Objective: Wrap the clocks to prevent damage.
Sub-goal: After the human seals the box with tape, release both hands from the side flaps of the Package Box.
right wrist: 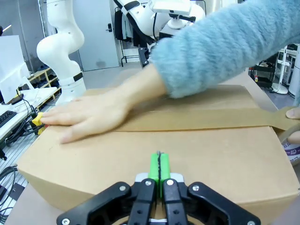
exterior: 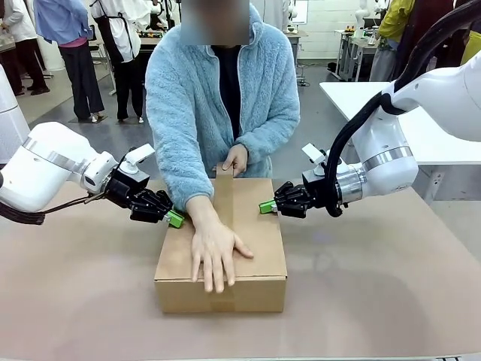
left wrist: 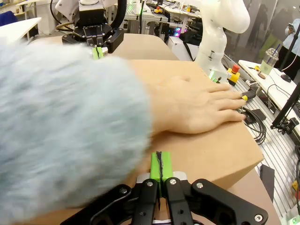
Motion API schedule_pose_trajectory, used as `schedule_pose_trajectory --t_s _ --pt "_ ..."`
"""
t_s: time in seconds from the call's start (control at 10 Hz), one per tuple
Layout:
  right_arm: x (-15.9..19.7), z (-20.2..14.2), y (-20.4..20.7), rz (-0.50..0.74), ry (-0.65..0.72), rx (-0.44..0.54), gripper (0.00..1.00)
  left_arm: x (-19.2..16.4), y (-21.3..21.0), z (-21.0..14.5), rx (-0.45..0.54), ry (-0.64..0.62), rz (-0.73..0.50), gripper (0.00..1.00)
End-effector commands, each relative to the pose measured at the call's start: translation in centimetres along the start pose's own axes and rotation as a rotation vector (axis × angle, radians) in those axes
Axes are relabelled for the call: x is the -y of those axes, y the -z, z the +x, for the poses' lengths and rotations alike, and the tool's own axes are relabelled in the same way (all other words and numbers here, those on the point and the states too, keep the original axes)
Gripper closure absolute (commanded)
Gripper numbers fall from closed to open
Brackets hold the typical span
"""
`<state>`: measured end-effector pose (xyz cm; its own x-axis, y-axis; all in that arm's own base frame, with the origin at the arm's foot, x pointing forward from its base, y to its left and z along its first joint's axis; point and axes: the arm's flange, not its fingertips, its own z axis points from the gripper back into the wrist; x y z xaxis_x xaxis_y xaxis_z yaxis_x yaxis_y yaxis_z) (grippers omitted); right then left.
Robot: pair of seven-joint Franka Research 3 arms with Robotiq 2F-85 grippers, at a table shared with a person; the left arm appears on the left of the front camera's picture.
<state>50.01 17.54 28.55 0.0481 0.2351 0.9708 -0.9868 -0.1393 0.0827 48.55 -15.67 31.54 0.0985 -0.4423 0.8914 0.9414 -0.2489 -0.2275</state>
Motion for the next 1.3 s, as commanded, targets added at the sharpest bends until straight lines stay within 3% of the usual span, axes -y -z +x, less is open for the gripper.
schedule_pose_trajectory --t_s 0.0,1.2 --pt "-0.14 -0.22 0.23 -0.010 0.008 -0.001 0.99 -0.17 0.21 -0.16 -0.001 -0.003 0.013 1.00" --pt "-0.14 -0.22 0.23 -0.010 0.008 -0.001 0.99 -0.17 0.21 -0.16 -0.001 -0.003 0.013 1.00"
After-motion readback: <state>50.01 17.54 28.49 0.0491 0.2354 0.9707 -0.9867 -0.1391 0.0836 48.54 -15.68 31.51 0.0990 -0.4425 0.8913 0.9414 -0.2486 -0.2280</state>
